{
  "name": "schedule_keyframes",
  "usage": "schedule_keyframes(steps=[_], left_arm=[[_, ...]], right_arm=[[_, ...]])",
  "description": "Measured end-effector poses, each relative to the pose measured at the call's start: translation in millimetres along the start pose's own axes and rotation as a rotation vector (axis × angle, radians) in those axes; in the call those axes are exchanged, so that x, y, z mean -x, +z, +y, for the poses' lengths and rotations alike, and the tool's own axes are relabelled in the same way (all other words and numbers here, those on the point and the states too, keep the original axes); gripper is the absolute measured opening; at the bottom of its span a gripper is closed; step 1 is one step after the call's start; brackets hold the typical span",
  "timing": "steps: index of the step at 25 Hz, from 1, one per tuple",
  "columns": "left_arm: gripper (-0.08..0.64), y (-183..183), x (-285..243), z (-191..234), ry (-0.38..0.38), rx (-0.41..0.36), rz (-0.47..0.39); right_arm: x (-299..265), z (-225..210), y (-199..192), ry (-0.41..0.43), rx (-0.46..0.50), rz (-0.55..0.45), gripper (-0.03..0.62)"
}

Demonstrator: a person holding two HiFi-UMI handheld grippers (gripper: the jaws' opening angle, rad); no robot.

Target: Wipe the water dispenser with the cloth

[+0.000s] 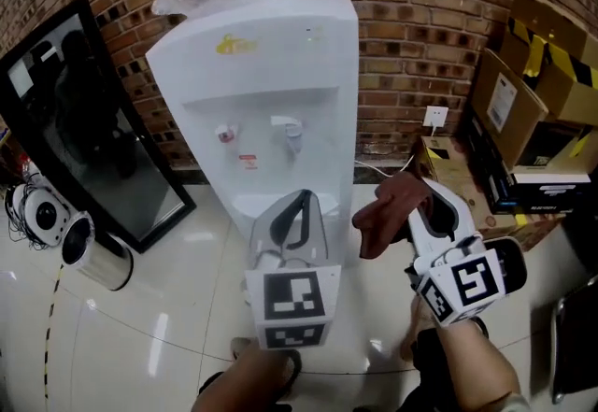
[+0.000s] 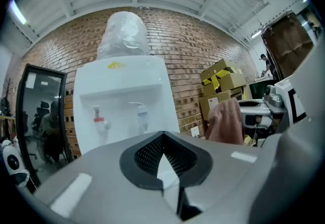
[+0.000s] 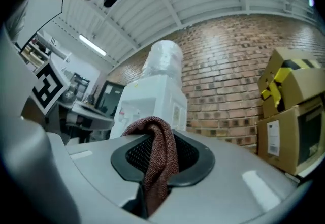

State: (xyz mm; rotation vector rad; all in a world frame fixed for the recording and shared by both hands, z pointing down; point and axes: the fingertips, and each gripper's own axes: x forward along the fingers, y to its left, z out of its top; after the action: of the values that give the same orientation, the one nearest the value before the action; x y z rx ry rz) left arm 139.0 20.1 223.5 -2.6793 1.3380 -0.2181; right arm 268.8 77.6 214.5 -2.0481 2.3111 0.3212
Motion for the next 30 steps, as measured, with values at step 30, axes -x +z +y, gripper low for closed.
schedule_keyframes(steps=[30], left_arm=[[0.0,209.1,-32.0,58.0,0.423,-0.101,-0.021]], right_arm=[[-229.2,-3.3,210.7,0.532,0.265,-0.036,0.084]])
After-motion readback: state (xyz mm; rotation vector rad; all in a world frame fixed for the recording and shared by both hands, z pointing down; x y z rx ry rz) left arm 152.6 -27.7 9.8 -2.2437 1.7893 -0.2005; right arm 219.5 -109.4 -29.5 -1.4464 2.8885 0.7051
